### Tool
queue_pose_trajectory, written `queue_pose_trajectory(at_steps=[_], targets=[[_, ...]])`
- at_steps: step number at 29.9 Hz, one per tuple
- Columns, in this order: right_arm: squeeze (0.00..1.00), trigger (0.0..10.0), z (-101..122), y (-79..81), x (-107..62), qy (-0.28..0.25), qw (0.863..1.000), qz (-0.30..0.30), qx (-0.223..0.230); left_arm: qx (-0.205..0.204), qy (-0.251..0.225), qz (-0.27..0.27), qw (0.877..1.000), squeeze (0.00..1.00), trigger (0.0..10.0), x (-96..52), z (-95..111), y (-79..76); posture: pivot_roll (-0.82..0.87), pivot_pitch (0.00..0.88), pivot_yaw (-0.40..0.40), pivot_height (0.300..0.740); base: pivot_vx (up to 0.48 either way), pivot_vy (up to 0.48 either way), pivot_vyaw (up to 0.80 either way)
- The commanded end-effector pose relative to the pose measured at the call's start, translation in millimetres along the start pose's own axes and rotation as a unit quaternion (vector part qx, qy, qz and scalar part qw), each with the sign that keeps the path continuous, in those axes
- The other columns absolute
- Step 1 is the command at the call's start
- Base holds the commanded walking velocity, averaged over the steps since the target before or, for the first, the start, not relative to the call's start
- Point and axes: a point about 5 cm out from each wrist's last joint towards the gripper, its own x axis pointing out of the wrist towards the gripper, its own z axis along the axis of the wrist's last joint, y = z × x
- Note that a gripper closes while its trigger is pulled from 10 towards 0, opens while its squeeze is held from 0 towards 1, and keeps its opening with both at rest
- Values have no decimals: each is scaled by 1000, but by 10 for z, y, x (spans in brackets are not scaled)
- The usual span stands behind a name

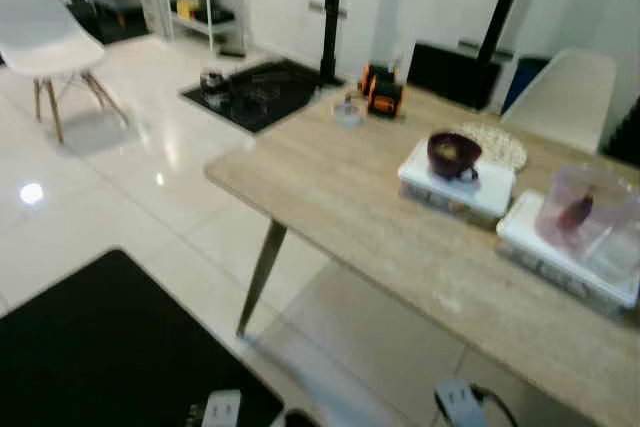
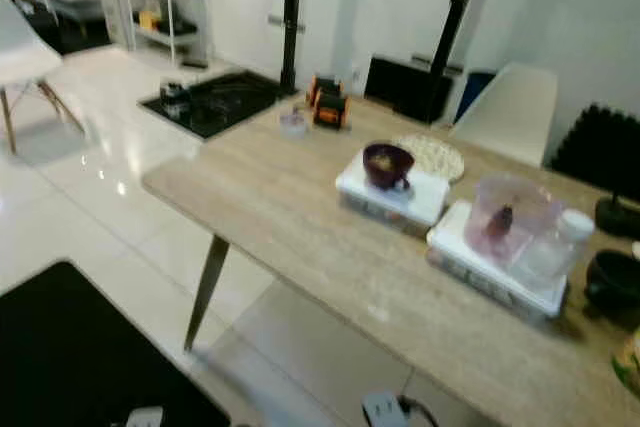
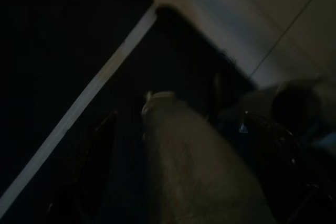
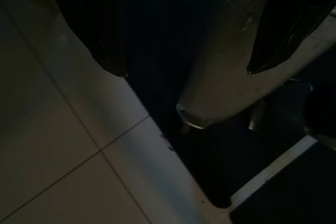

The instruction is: Restocking fridge

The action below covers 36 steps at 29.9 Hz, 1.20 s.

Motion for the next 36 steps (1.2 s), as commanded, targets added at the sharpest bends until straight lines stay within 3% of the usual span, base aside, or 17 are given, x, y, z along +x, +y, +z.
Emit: queue_pose_trajectory(at_steps=[1,6,15,21,23,25,26,27,28,31,32,33,34,36], targets=[[0,10000,11,-6,-1,-2,1000,1,-6,-5,16,2,1000,0,10000,-20,-89,20,-40,0,-50,740,0,0,0],[0,10000,100,15,9,-21,1000,12,-14,-4,18,3,1000,0,10000,-25,-94,37,-40,0,-51,740,0,0,0],[0,10000,551,98,20,-92,991,73,-69,-6,25,2,1000,0,10000,-34,-114,65,-40,0,-49,740,0,-305,0],[0,10000,608,130,19,-101,988,90,-75,-13,24,5,1000,0,10000,-35,-114,72,-41,0,-48,740,0,-415,0],[0,10000,670,190,16,-111,983,123,-85,-12,23,8,1000,0,10000,-36,-112,76,-41,0,-48,740,0,0,719],[0,10000,797,443,-9,-127,951,247,-136,-9,23,11,1000,0,10000,-34,-106,79,-41,0,-49,740,0,0,794],[0,10000,797,443,-9,-127,951,247,-136,-9,23,11,1000,0,10000,-34,-106,79,-41,0,-49,740,0,0,794],[0,10000,826,558,-33,-126,930,307,-159,-7,23,11,1000,0,10000,-33,-103,78,-41,0,-49,740,0,0,794],[0,10000,826,558,-33,-126,930,307,-159,-7,23,11,1000,0,10000,-33,-103,78,-41,0,-49,740,0,0,794],[0,10000,870,740,-103,-118,878,414,-210,-7,21,11,1000,0,10000,-32,-96,80,-41,0,-49,740,0,0,794],[0,10000,870,740,-103,-118,878,414,-210,-7,21,11,1000,0,10000,-32,-96,80,-41,0,-49,740,0,0,794],[0,10000,886,772,-123,-115,864,435,-224,-7,21,11,1000,0,10000,-34,-99,84,-41,0,-49,740,0,0,794],[0,10000,886,772,-123,-115,864,435,-224,-7,21,11,1000,0,10000,-34,-99,84,-41,0,-49,740,0,0,794],[0,10000,946,835,-165,-112,837,470,-257,-8,23,12,1000,0,10000,-37,-108,90,-41,0,-48,740,0,0,794]])
